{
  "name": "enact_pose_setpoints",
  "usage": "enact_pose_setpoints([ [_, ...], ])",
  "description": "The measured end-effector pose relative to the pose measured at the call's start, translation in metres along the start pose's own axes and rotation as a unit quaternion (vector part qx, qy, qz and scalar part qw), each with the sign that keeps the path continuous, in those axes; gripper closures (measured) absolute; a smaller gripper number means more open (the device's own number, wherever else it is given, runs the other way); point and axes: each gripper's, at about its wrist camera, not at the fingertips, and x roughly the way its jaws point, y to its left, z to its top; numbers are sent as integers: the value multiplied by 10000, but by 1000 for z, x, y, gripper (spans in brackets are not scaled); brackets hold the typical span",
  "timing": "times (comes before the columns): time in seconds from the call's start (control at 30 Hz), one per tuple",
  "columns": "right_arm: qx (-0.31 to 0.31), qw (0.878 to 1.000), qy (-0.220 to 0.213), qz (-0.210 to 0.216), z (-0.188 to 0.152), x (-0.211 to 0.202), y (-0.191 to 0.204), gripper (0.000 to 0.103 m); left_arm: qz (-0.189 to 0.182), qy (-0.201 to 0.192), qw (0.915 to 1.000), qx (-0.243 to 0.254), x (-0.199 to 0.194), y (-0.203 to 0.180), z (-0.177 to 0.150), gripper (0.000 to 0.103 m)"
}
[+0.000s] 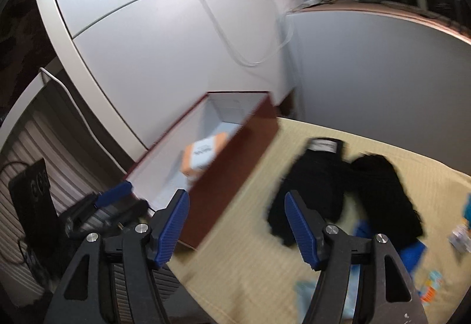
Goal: Organize soft objects
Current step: 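Grasp the cotton-ball bag with the left gripper while the right grasps the hand-cream tube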
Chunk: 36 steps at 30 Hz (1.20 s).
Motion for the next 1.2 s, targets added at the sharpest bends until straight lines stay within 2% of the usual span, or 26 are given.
enact_pose_setpoints([
  [0.3, 703, 9923, -159, -1006, -72, -80, -96, 39, -719, 433, 9950, 539, 19, -60, -13, 35],
  [0.53, 1494, 9765, -31, -1555, -113, -112, -169, 39, -1255, 833, 9812, 1205, 35, -119, -33, 31],
  [0.63, 1679, 9712, 100, -1687, -123, -110, -190, 39, -1357, 1022, 9758, 1374, 45, -135, -41, 31],
  [0.8, 2016, 9642, 459, -1664, -137, -90, -215, 39, -1375, 1296, 9680, 1649, 58, -152, -55, 31],
  [0.97, 2024, 9610, 824, -1696, -141, -63, -225, 57, -1372, 1373, 9675, 1623, 60, -152, -58, 31],
  [1.2, 2113, 9602, 1019, -1515, -150, -51, -228, 59, -1352, 1449, 9676, 1566, 67, -147, -60, 31],
])
